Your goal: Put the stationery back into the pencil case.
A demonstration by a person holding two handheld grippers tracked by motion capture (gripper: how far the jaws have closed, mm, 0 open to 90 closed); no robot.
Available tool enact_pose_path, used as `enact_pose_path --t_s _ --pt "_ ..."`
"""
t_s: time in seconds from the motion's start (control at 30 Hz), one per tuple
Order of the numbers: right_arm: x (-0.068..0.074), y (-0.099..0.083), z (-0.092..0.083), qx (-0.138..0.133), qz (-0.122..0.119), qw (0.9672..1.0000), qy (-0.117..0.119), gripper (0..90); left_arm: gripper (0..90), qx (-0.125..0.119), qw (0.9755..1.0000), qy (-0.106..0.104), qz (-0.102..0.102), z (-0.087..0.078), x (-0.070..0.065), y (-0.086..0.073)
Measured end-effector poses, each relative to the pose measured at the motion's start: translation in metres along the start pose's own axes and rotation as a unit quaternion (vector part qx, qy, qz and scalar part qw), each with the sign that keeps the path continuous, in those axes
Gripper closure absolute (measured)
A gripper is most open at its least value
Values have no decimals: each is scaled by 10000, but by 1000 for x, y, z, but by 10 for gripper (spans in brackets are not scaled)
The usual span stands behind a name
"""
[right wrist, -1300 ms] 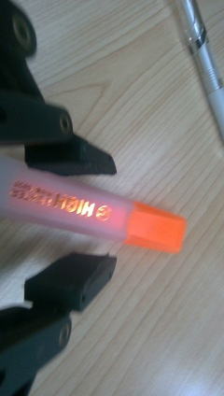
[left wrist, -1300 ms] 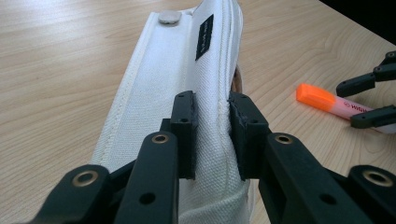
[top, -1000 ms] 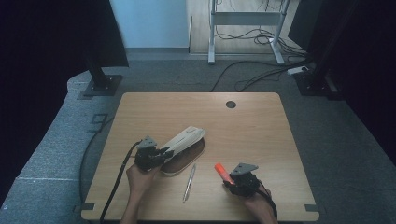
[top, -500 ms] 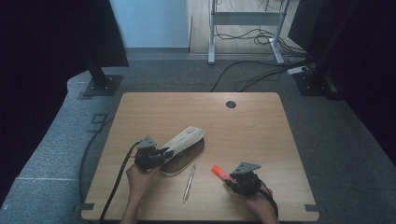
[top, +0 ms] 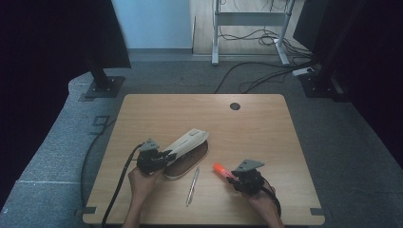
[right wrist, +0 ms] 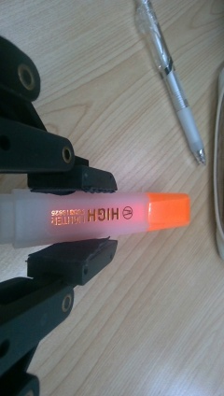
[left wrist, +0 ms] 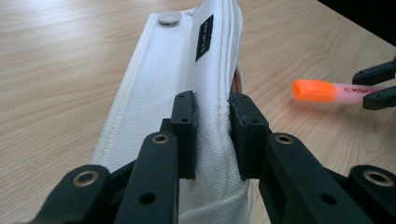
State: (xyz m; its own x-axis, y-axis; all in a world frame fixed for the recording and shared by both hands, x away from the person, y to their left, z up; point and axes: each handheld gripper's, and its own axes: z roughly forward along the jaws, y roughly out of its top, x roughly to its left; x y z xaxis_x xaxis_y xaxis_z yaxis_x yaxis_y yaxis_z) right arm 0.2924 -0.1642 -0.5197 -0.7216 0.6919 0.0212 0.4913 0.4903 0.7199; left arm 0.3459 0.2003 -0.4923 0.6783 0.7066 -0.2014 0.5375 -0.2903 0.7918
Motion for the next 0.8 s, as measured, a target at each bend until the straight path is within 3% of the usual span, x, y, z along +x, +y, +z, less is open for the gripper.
enact_pose_path --t_s 0.8 --pt "-3 42 26 -231 -60 9997 37 650 735 -15 10000 -47 -8 -1 -2 0"
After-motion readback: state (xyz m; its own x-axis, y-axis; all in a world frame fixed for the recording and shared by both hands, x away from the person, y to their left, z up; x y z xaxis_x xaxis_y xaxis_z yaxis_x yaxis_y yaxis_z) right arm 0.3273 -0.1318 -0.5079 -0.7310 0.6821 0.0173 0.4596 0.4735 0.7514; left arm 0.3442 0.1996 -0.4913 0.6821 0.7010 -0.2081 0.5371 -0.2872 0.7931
